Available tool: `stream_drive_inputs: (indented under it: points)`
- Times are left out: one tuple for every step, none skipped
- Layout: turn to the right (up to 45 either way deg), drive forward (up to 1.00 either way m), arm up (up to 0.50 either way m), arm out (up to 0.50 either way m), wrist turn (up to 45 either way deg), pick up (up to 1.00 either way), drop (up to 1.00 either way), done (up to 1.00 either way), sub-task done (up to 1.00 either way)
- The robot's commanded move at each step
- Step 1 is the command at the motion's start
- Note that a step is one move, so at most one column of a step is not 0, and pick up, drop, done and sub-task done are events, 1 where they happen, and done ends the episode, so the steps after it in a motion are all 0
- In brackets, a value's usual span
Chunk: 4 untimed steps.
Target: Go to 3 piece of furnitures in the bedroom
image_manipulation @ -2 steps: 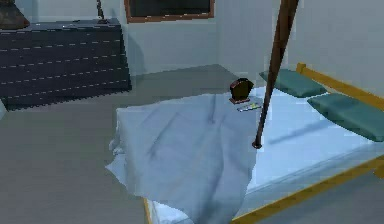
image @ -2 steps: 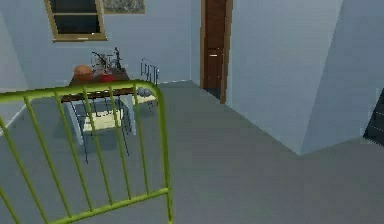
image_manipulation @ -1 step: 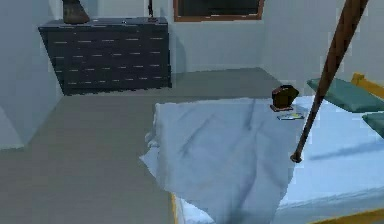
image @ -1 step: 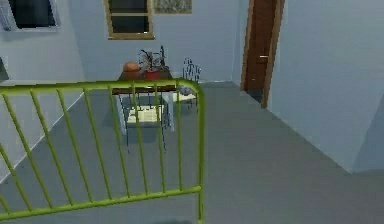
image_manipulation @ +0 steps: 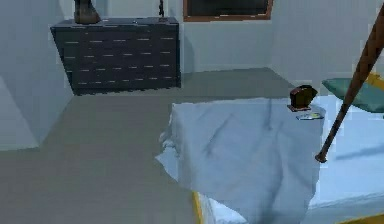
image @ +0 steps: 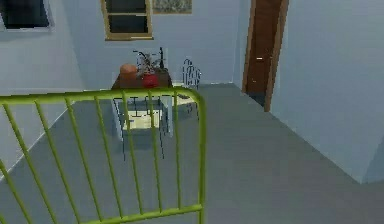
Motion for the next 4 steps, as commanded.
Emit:
stream_drive_inputs:
  points:
    - [39.0,0.00,0.00,0.00,0.0,0.00,0.00,0.00,0.00]
    - [0.0,0.65,0.00,0.00,0.0,0.00,0.00,0.00,0.00]
    - [-15.0,0.00,0.00,0.00,0.0,0.00,0.00,0.00,0.00]
    - [0.0,0.30,0.00,0.00,0.0,0.00,0.00,0.00,0.00]
